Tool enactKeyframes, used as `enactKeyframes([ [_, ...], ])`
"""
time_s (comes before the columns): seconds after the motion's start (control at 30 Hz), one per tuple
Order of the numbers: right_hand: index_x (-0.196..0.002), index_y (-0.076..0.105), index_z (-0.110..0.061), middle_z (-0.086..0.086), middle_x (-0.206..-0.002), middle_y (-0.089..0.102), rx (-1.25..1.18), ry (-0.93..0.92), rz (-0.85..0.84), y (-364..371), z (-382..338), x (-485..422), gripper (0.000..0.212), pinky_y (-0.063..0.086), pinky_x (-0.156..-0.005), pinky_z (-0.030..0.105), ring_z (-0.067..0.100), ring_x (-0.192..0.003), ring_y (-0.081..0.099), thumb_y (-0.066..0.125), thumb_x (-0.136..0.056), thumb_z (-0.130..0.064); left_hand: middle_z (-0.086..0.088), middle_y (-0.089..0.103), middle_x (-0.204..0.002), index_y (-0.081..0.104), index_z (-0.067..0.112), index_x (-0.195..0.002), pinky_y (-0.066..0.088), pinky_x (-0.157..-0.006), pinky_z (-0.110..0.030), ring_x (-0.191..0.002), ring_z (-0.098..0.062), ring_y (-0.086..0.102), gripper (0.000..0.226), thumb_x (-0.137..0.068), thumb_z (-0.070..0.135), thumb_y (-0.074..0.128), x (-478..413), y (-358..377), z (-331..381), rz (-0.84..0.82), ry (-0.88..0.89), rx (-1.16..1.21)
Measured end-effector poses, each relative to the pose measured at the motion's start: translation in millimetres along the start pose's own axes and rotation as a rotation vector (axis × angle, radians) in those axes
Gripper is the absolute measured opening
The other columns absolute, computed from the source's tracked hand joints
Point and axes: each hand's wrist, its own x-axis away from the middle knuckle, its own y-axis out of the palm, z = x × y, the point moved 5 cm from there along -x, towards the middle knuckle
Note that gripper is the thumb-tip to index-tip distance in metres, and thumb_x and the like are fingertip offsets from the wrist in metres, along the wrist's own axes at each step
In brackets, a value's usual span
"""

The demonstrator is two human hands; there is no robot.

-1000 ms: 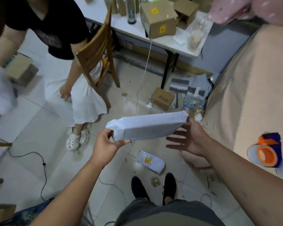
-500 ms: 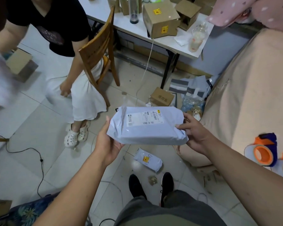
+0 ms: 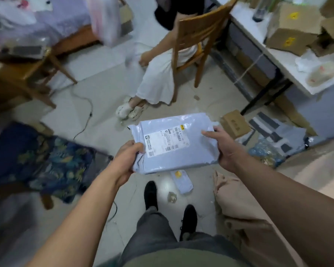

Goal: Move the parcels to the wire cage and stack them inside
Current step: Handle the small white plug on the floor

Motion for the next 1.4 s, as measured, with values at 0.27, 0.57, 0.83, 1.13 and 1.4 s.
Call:
enactKeyframes([
  [0.27, -0.13, 0.067, -0.017, 0.002, -0.119, 0.079, 0.435, 0.005, -0.436, 125, 52, 24, 0.039, 0.062, -0.087, 0.039, 0.024, -0.107, 0.076, 0.078, -0.093, -0.018, -0.007, 0.078, -0.119, 0.071, 0.016, -0.128, 0.064, -0.082, -0.04, -0.106, -0.028, 0.076, 0.046, -0.089, 0.041, 0.077, 104, -98, -89, 0.208, 0.099, 0.353],
  [0.57, -0.129, 0.065, -0.024, -0.002, -0.117, 0.079, 0.696, 0.026, -0.672, 286, 169, 107, 0.055, 0.063, -0.086, 0.037, 0.019, -0.103, 0.076, 0.087, -0.082, -0.044, -0.011, 0.073, -0.129, 0.063, 0.011, -0.137, 0.064, -0.086, -0.043, -0.115, -0.031, 0.073, 0.045, -0.093, 0.012, 0.073, 233, -202, -233, 0.549, 0.214, 0.869],
  [0.83, -0.132, 0.065, -0.019, -0.001, -0.116, 0.079, 0.826, 0.162, -0.898, 392, 338, 230, 0.034, 0.064, -0.077, 0.033, 0.023, -0.099, 0.078, 0.07, -0.099, -0.015, -0.011, 0.076, -0.12, 0.068, 0.011, -0.132, 0.064, -0.076, -0.04, -0.101, -0.026, 0.077, 0.043, -0.094, 0.031, 0.066, 374, -250, -395, 0.506, 0.179, 1.14],
  [1.13, -0.131, 0.067, -0.01, 0.004, -0.105, 0.081, 1.183, 0.137, -1.143, 454, 469, 346, 0.03, 0.062, -0.073, 0.028, 0.016, -0.086, 0.077, 0.067, -0.101, -0.013, -0.008, 0.075, -0.125, 0.066, 0.02, -0.13, 0.058, -0.098, -0.054, -0.111, -0.032, 0.074, 0.042, -0.091, 0.027, 0.08, 468, -309, -530, 0.906, 0.145, 1.027],
  [1.4, -0.137, 0.064, -0.026, -0.002, -0.12, 0.078, 1.581, 0.258, -1.341, 469, 568, 393, 0.044, 0.06, -0.097, 0.042, 0.024, -0.11, 0.075, 0.076, -0.095, -0.034, -0.007, 0.074, -0.129, 0.06, 0.018, -0.138, 0.057, -0.099, -0.057, -0.116, -0.032, 0.072, 0.045, -0.095, 0.014, 0.073, 474, -277, -589, 1.048, 0.225, 1.481],
])
